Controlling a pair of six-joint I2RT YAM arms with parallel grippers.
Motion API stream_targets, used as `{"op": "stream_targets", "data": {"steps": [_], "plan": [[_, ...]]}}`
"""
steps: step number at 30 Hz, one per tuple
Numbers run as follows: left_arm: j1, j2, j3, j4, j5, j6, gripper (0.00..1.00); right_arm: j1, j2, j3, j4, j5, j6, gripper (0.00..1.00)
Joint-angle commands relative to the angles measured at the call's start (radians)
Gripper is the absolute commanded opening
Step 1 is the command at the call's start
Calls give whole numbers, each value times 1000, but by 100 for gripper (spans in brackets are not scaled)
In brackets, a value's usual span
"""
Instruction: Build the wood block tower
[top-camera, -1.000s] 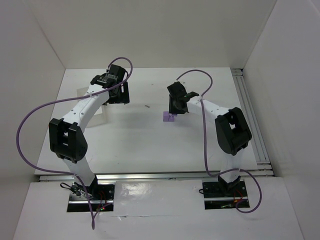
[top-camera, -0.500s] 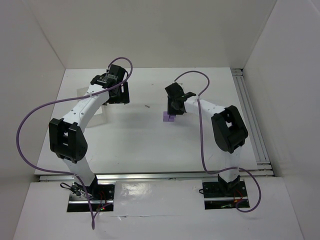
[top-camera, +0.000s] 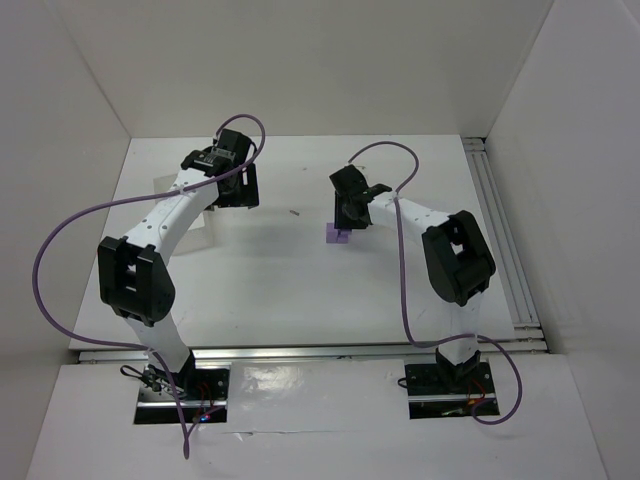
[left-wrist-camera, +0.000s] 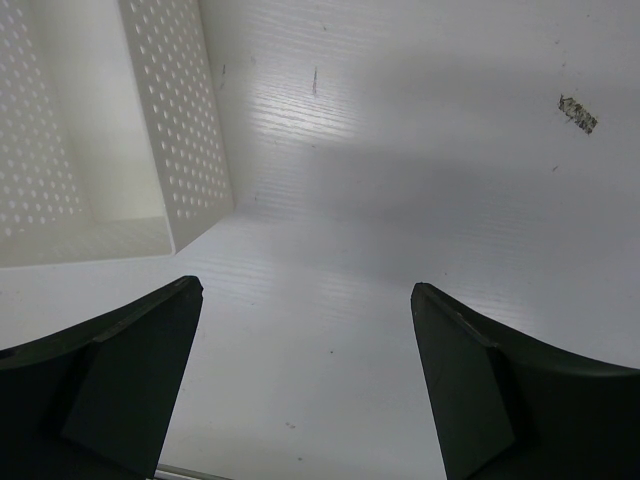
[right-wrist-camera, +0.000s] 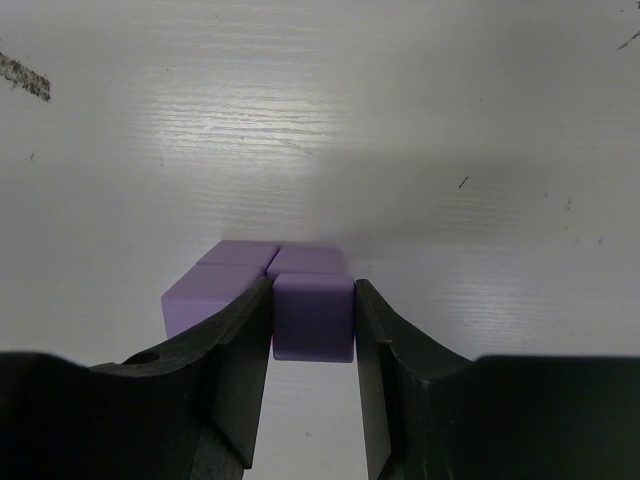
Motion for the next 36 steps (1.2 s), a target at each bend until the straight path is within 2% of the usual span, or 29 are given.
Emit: {"op": "stream_targets", "data": {"steps": [1, 20, 27, 36], "plan": [[-4, -28, 9, 12, -13, 8, 99, 10, 8, 44, 6, 16, 13, 44], [-4, -28, 0, 12, 6, -2, 97, 10, -12, 55, -3, 45, 4, 50], [-13, -28, 0, 12, 6, -2, 97, 10, 6, 110, -14, 65, 4, 51], [-13, -19, 0, 12, 6, -2, 97, -40, 104, 243, -14, 74, 4, 61]]}}
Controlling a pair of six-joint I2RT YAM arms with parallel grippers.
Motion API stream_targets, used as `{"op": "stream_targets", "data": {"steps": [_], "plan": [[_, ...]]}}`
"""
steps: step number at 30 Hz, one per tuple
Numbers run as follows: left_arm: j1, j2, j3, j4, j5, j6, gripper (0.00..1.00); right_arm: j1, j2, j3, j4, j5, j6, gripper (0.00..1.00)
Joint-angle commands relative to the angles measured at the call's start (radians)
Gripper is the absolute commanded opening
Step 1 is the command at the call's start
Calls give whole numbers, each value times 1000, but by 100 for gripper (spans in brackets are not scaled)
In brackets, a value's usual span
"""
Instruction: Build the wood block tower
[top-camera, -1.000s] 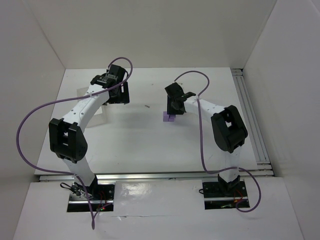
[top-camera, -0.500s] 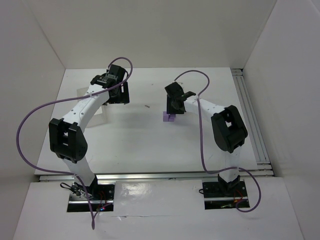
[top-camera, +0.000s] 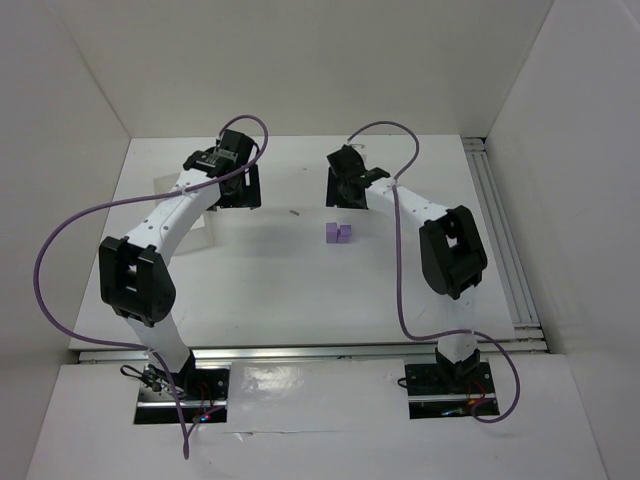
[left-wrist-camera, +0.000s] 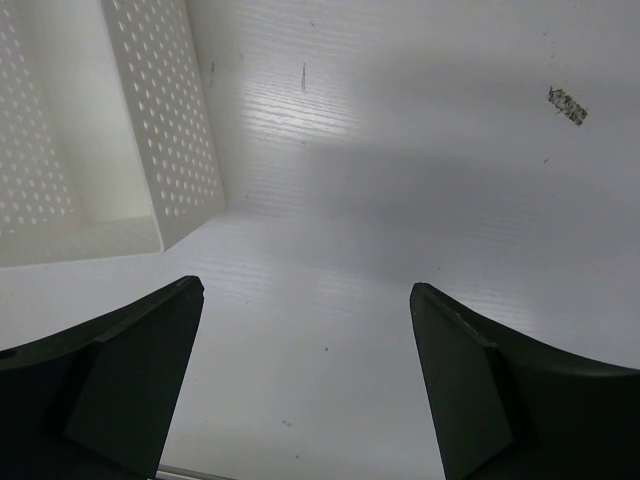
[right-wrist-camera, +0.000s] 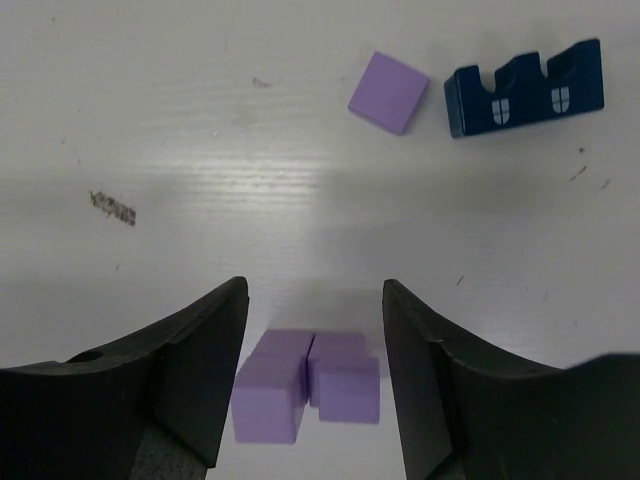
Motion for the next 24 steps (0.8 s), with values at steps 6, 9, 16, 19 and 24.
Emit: {"op": "stream_targets", "data": {"steps": [6, 9, 16, 19, 24], "plan": [[-3, 1, 10, 12, 1, -1, 97, -49, 169, 195, -22, 24, 11, 72], [-3, 12, 19, 12, -8, 8, 97, -58, 220, 243, -31, 33, 20, 72], [-3, 32, 39, 12, -28, 17, 97, -68, 300, 309, -41, 33, 42, 72], [-3, 32, 39, 12, -28, 17, 97, -68, 344, 346, -51, 46, 51, 72], [6, 32, 39, 12, -28, 26, 97, -68, 386, 393, -51, 68, 51, 72]]}}
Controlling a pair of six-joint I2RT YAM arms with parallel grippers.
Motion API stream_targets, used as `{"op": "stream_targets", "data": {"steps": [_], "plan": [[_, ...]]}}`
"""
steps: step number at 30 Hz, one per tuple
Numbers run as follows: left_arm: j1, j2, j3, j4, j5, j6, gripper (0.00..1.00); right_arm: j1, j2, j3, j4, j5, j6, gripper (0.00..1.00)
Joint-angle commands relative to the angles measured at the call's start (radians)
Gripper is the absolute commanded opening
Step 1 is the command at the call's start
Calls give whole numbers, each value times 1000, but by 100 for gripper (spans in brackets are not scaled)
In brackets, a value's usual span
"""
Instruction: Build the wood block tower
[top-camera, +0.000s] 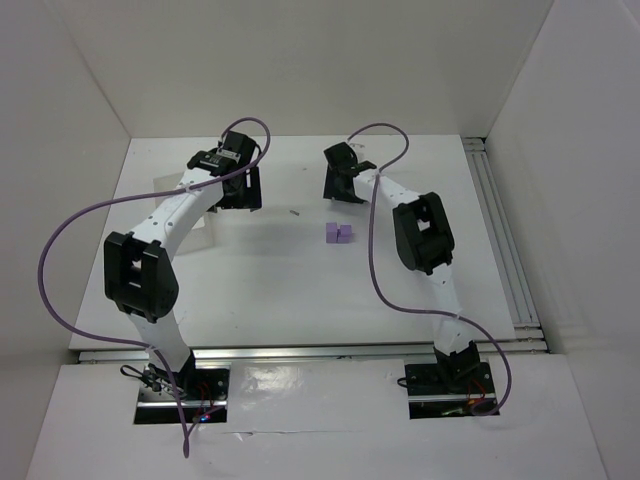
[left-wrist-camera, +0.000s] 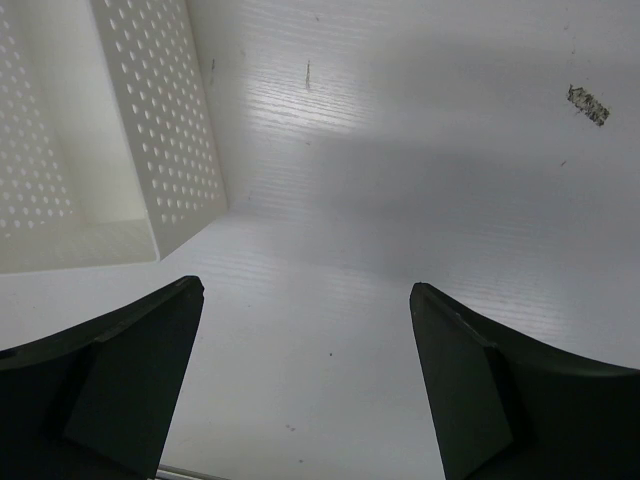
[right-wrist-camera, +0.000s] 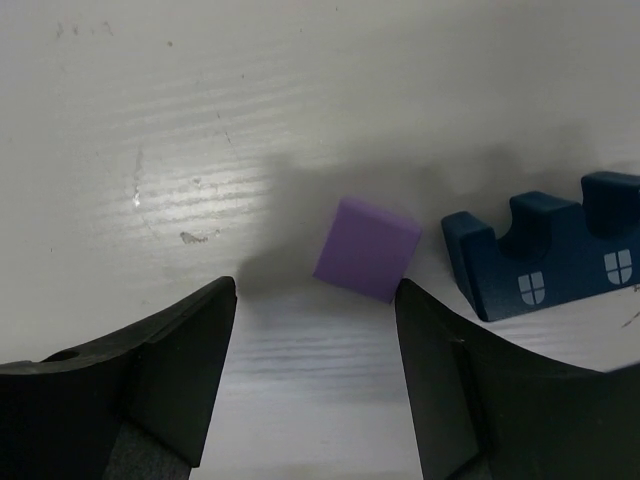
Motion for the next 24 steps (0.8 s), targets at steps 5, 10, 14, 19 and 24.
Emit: {"op": "stream_targets", "data": {"steps": [5, 10, 14, 19, 24], "plan": [[6, 9, 36, 10, -19, 21, 97, -13, 85, 140, -50, 49, 5, 72], [6, 9, 36, 10, -29, 21, 97, -13, 106, 188, -61, 49, 5, 60], [6, 9, 36, 10, -38, 30, 97, -13, 85, 177, -61, 60, -4, 39], [6, 0, 27, 10, -29, 30, 97, -13, 2, 209, -73, 47, -40, 29], [6, -27, 18, 10, -18, 21, 97, 6, -189, 13, -41, 49, -63, 29]]}}
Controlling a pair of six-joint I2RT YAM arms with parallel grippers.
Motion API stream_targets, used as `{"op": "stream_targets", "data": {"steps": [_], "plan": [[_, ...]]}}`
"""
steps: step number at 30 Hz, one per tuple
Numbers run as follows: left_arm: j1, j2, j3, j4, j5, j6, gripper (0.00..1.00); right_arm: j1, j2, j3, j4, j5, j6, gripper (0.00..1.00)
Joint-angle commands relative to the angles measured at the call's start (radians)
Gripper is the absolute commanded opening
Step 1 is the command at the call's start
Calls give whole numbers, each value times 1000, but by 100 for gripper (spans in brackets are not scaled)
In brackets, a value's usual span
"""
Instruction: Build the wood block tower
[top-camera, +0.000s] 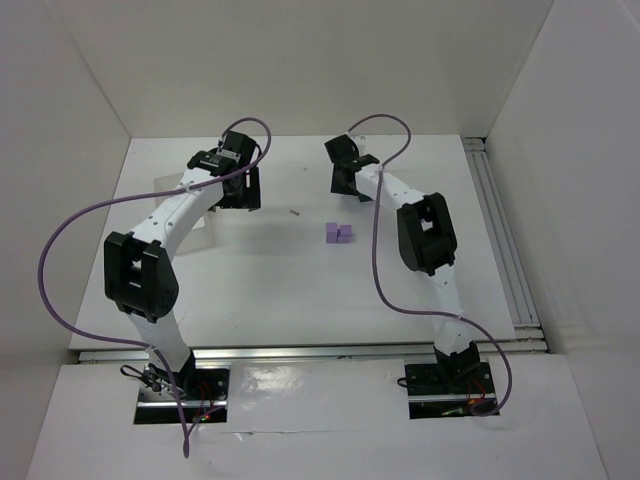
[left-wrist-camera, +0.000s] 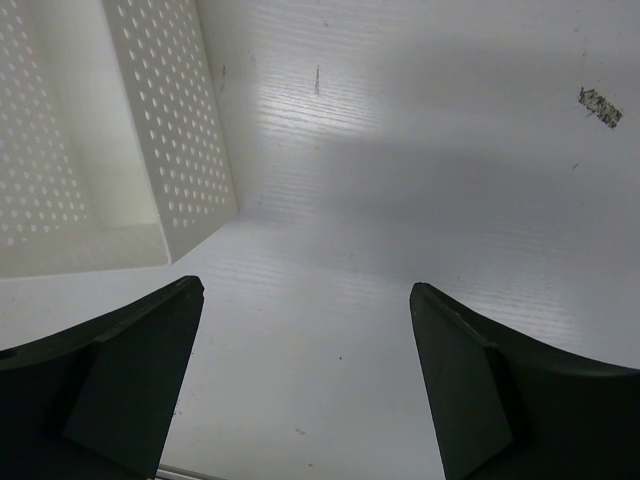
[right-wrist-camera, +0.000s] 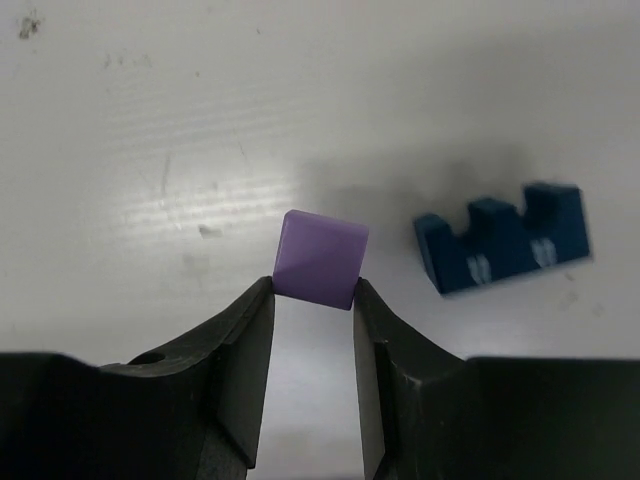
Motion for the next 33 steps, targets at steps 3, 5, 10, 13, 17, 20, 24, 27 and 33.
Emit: {"op": "stream_targets", "data": {"steps": [3, 5, 10, 13, 17, 20, 24, 27, 33], "plan": [[6, -40, 9, 17, 10, 1, 97, 11, -344, -220, 55, 0, -15, 29], [6, -49, 8, 17, 10, -9, 97, 20, -408, -361, 64, 0, -15, 29], [6, -59, -1, 17, 30, -9, 97, 52, -545, -551, 77, -35, 7, 29], [6, -59, -1, 17, 42, -18, 97, 63, -556, -582, 66, -55, 7, 30], [-5, -59, -10, 26, 55, -18, 97, 83, -525, -582, 66, -64, -2, 30], [-5, -59, -10, 26, 45, -18, 97, 92, -516, -582, 57, -64, -2, 30], [-5, -59, -1, 26, 36, -18, 97, 92, -507, -582, 57, -64, -11, 31], [-5, -59, -1, 26, 36, -18, 97, 92, -488, -582, 57, -75, -12, 31], [-5, -49, -1, 26, 36, -18, 97, 102, -468, -573, 48, -84, -12, 31]]}}
